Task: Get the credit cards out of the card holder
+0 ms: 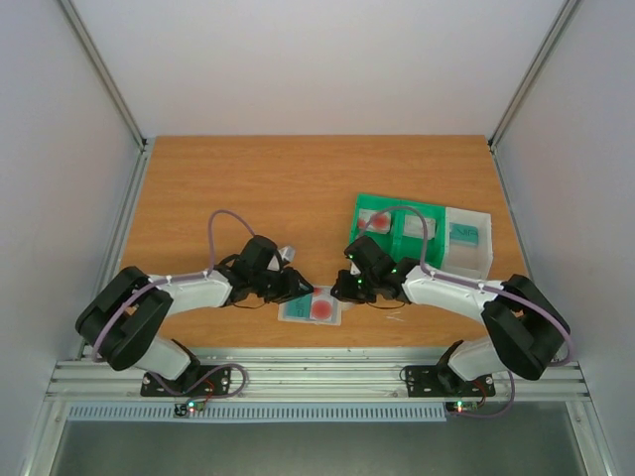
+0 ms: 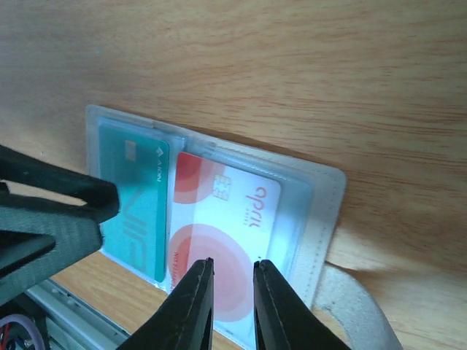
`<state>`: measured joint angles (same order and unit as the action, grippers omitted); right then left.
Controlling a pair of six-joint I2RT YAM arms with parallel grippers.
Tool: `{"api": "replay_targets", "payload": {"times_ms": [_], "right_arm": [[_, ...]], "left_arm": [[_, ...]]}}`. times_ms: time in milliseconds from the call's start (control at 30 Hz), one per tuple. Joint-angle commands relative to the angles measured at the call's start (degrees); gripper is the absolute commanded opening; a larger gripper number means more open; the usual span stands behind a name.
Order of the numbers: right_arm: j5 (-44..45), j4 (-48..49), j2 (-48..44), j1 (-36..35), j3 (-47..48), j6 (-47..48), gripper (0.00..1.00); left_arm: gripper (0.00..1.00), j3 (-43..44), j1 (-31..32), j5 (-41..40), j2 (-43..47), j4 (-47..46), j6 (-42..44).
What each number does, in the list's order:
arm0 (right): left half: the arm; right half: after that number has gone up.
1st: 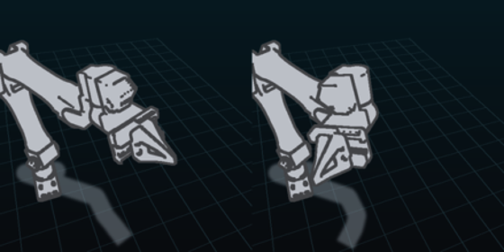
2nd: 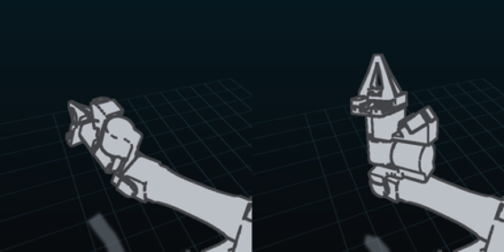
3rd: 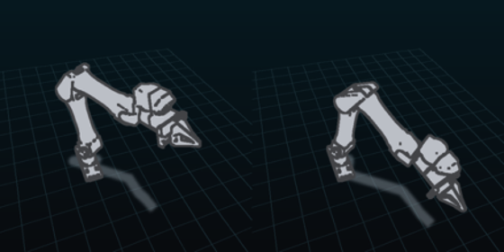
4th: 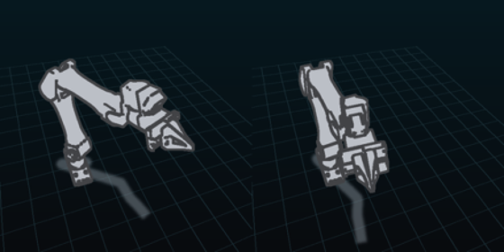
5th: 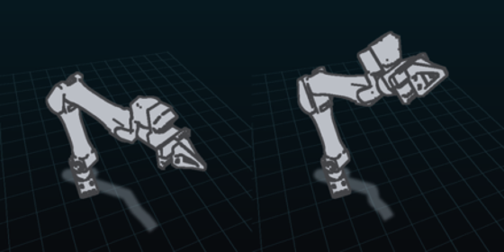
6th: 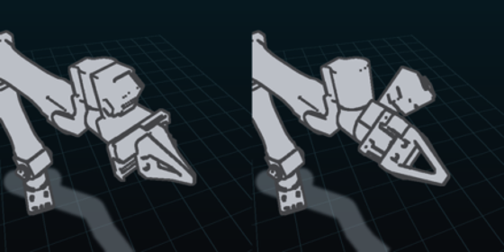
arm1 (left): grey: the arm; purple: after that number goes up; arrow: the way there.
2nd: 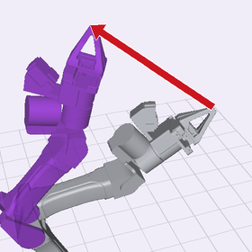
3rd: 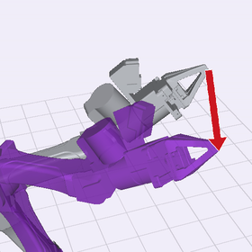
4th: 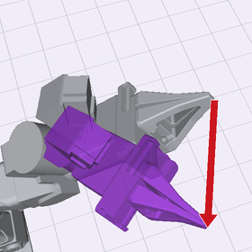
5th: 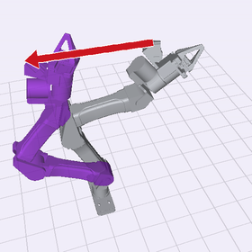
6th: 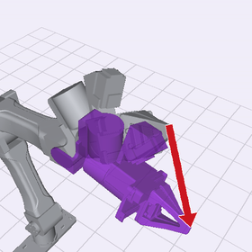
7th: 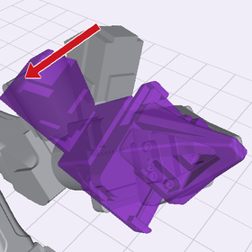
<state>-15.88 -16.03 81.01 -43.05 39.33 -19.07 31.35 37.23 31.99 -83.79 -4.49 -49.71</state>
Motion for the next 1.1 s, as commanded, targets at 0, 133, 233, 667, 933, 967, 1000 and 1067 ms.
{"api": "replay_targets", "payload": {"times_ms": [0,133,233,667,933,967,1000,1067], "right_arm": [[-0.6,0.1,2.4,-1.5,2.5,-0.6,0.19],[-0.3,1.2,5.0,-1.9,3.1,-0.6,0.18],[-0.3,1.0,6.9,-2.0,3.1,-0.4,0.16],[1.7,0.5,9.3,-2.1,0.6,0.5,0.06],[1.9,0.7,9.2,-2.1,0.1,0.4,0.06],[1.8,0.8,9.2,-2.1,0.0,0.4,0.05],[1.7,0.9,9.2,-2.1,0.0,0.3,0.05],[1.3,1.1,9.0,-2.1,0.0,0.3,0.05]], "left_arm": [[0.3,-0.6,-0.1,1.5,-3.0,-5.8,-0.4],[0.31,-0.7,0.0,1.3,-5.2,-6.8,-0.3],[0.31,-0.8,0.1,1.2,-6.8,-7.2,-0.3],[0.3,-2.3,2.1,2.3,-10.8,-15.1,-4.7],[0.17,-2.9,2.1,1.7,-9.1,-14.6,-4.9],[0.16,-2.9,2.1,1.7,-8.8,-14.8,-5.0],[0.15,-3.0,2.1,1.8,-8.5,-14.9,-5.2],[0.15,-2.9,2.1,1.4,-7.4,-13.9,-5.2]]}}
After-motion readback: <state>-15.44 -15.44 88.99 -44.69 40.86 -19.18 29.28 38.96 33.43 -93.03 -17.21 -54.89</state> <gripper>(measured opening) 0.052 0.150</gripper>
